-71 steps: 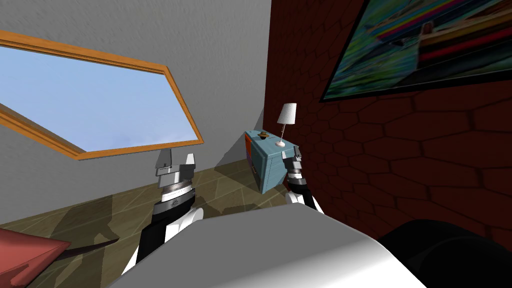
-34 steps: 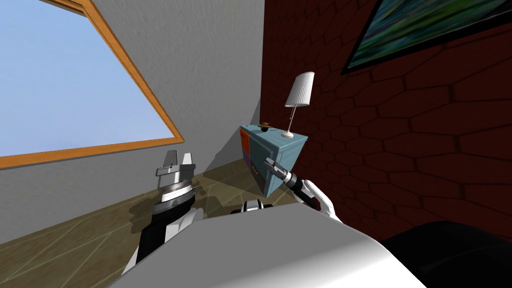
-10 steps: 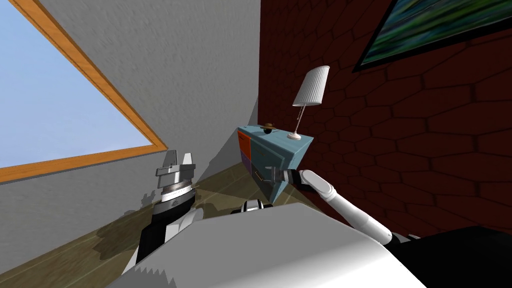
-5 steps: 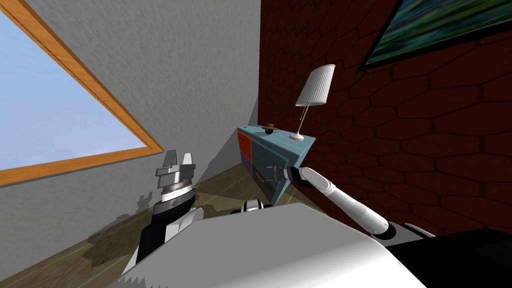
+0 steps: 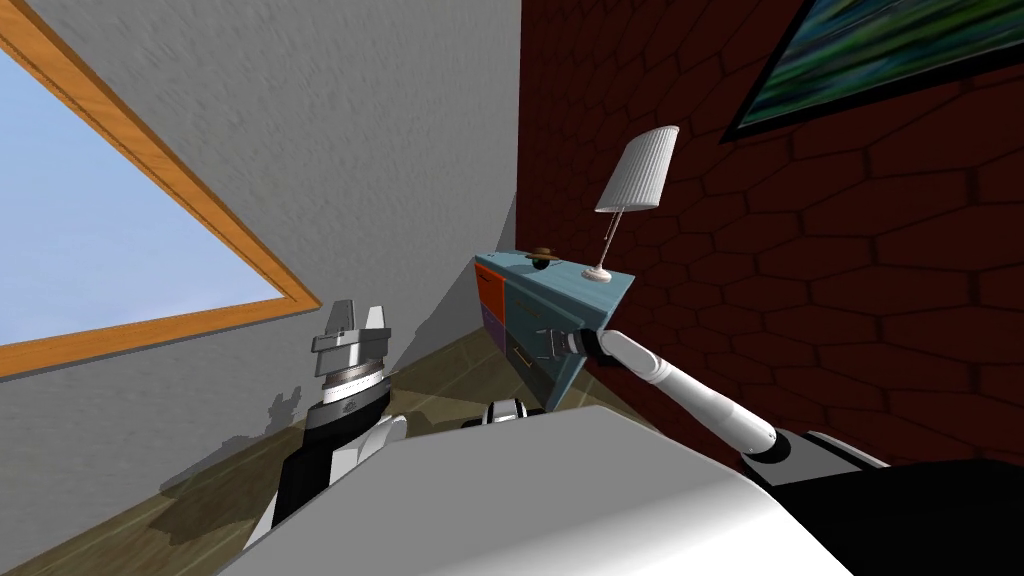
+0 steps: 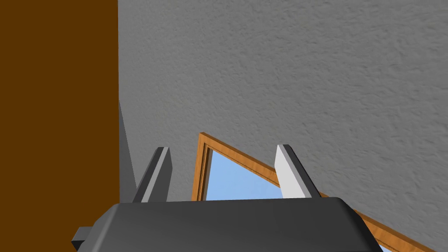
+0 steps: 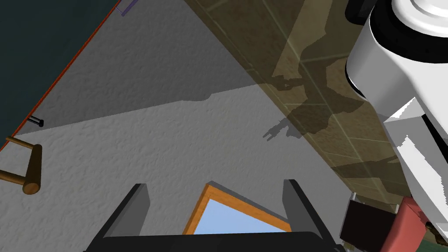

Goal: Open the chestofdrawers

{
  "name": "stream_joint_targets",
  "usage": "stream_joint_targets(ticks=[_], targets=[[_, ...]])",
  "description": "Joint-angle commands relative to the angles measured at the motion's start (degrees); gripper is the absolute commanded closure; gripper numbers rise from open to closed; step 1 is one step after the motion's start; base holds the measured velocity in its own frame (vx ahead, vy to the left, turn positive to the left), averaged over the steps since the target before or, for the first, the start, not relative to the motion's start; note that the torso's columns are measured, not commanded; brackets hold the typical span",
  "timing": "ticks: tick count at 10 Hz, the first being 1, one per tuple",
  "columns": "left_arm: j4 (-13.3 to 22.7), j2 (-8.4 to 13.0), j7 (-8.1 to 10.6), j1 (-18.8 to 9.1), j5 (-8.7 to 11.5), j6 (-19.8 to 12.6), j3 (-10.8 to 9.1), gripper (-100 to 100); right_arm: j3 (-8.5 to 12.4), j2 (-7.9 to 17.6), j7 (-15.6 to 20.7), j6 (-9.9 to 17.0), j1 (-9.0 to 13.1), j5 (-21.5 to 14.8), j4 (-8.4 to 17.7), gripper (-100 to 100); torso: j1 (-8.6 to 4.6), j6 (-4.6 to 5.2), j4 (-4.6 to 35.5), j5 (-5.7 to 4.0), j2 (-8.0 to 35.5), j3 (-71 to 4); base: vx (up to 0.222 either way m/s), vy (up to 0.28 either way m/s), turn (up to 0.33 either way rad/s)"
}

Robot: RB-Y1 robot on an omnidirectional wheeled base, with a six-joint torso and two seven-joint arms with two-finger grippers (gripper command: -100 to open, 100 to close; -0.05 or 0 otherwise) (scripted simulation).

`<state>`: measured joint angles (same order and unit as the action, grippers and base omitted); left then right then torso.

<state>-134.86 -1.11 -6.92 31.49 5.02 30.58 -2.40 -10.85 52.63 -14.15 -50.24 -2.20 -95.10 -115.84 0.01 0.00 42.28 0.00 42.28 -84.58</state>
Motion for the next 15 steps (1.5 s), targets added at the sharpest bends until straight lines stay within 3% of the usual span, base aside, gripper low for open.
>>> stream_joint_targets(ticks=[1, 7, 15], targets=[[0.0, 0.0, 0.0, 0.0, 0.0, 0.0, 0.0, 0, -0.54, 1.2, 0.05, -0.36, 1.51, -3.54, -0.01, -100, -0.01, 0.0, 0.0, 0.0, -0.01, -0.01, 0.041, 0.046, -0.02], [0.0, 0.0, 0.0, 0.0, 0.0, 0.0, 0.0, 0, -1.56, 5.22, -0.37, -1.56, 5.79, -12.4, -1.1, -100, 0.06, -0.07, -0.02, 0.07, -0.21, -0.16, 0.04, 0.049, -0.038], [0.0, 0.0, 0.0, 0.0, 0.0, 0.0, 0.0, 0, -2.46, 8.91, -0.89, -2.7, 9.44, -21.88, -2.32, -100, -0.03, -0.12, 0.34, 0.2, -0.31, -0.24, 0.028, 0.047, -0.033]])
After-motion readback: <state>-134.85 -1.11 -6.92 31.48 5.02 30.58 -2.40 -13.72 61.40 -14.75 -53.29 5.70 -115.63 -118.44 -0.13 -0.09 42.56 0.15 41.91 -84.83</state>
